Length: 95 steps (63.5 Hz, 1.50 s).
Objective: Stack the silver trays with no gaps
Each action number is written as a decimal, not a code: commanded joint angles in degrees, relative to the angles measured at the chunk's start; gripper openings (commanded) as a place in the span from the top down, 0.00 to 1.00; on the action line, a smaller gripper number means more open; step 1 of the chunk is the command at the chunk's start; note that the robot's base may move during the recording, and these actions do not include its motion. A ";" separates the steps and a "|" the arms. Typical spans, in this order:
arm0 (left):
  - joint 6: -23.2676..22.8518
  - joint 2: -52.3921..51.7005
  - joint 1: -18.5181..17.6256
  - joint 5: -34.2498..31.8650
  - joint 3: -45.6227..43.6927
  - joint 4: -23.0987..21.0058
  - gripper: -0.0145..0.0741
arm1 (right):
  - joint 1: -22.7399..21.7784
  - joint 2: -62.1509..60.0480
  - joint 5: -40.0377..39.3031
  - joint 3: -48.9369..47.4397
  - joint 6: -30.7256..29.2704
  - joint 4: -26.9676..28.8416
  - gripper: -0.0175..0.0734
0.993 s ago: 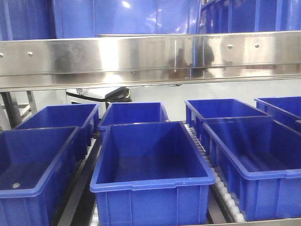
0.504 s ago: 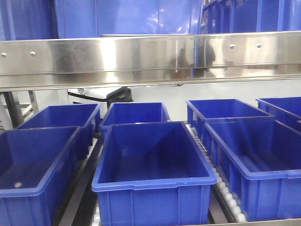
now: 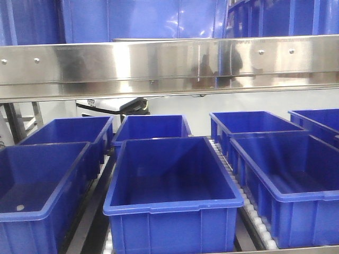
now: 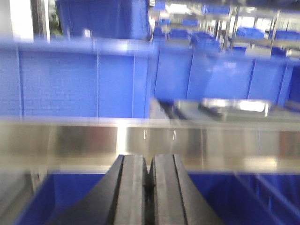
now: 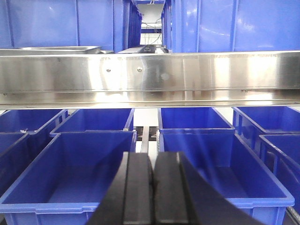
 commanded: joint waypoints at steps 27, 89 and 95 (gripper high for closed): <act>0.38 -2.15 0.19 -2.41 14.38 4.07 0.84 | -0.12 -0.44 -1.78 -0.01 -0.10 0.21 0.88; 0.38 -2.15 0.19 -9.88 14.38 4.07 0.84 | -0.12 -0.44 -1.78 -0.01 -0.10 0.21 0.88; 0.38 -2.15 0.19 -9.88 14.38 4.07 0.84 | -0.12 -0.44 -1.78 -0.01 -0.10 0.21 0.88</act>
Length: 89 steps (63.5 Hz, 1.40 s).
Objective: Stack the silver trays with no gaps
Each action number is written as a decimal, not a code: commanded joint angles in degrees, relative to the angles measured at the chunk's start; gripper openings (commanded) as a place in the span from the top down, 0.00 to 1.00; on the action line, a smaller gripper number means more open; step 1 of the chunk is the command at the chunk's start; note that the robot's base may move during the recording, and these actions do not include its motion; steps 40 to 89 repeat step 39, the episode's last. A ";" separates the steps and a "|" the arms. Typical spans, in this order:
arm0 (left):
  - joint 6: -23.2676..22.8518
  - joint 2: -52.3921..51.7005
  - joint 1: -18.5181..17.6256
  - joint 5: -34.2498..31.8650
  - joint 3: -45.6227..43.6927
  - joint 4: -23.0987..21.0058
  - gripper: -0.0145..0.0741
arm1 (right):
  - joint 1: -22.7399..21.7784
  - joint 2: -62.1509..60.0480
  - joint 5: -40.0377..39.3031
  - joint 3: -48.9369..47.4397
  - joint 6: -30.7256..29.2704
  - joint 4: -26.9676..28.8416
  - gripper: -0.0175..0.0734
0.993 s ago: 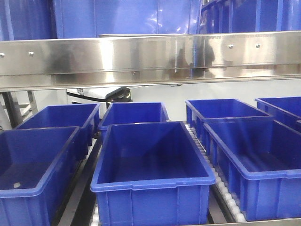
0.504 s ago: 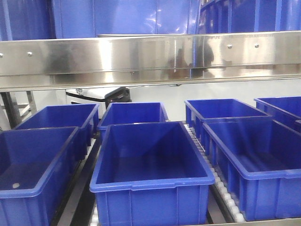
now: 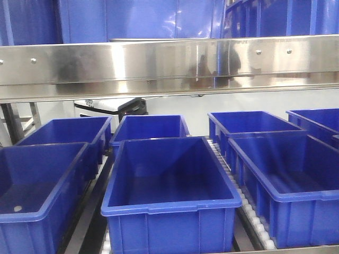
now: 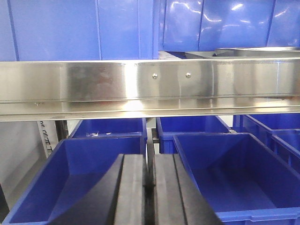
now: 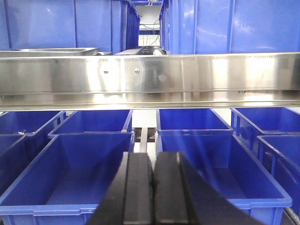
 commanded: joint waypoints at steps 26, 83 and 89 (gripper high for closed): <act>0.11 -0.26 0.19 -1.08 -0.09 0.28 0.84 | -0.12 -0.44 -1.45 -0.01 -0.10 0.21 0.88; 0.11 -0.26 0.19 -1.08 -0.09 0.28 0.84 | -0.12 -0.44 -1.45 -0.01 -0.10 0.21 0.88; 0.11 -0.26 0.19 -1.08 -0.09 0.28 0.84 | -0.12 -0.44 -1.45 -0.01 -0.10 0.21 0.88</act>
